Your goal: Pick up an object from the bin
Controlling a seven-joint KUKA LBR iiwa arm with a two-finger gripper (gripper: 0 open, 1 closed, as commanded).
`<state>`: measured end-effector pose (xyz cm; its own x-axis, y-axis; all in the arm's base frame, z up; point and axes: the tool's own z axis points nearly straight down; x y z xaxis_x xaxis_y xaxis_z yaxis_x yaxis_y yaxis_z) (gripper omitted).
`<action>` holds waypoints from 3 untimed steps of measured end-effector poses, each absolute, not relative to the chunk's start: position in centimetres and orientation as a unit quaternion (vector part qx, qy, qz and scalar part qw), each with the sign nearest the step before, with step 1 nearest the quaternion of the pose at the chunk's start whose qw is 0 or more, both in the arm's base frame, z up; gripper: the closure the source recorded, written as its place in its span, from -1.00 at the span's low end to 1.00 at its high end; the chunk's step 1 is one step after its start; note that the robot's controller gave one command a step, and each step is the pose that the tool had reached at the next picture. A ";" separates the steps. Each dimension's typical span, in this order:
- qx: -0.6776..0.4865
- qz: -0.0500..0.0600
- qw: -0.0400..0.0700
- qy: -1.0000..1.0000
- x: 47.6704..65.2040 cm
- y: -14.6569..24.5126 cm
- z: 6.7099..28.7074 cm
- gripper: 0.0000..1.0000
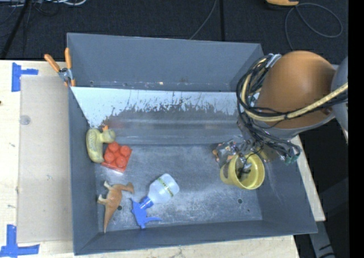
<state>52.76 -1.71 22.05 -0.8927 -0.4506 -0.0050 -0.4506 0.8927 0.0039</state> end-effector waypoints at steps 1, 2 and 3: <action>-0.231 0.003 0.002 0.973 52.7 -1.7 22.0 1.00; -0.231 0.002 0.005 0.973 52.9 -1.8 21.5 1.00; -0.238 0.005 -0.007 0.971 52.9 -1.0 20.8 1.00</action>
Offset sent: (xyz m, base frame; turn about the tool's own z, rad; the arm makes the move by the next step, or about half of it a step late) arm 0.0115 -0.0156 -0.1505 0.0550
